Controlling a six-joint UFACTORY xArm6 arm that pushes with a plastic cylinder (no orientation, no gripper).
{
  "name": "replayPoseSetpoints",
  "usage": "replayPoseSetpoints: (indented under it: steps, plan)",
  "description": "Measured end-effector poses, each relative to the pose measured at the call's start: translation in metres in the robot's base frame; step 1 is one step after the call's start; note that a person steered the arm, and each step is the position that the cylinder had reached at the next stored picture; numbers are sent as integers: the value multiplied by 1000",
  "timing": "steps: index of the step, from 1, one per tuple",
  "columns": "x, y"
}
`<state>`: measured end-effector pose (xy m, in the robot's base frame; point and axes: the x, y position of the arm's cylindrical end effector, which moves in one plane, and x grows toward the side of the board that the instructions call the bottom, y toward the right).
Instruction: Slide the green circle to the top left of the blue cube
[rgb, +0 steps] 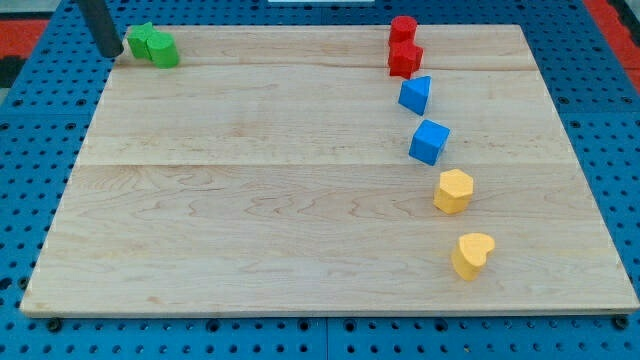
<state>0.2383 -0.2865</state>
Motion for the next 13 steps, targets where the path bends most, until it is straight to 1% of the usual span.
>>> replayPoseSetpoints:
  steps: [1,2,3,4,5,6,7,8,9,10,11,12,13]
  plan:
    - [-27,-2]
    - [-11,42]
    - [67,137]
    - [128,235]
    - [138,222]
    - [116,181]
    - [83,212]
    - [86,293]
    - [129,360]
    - [138,378]
    - [141,417]
    - [141,505]
    - [179,552]
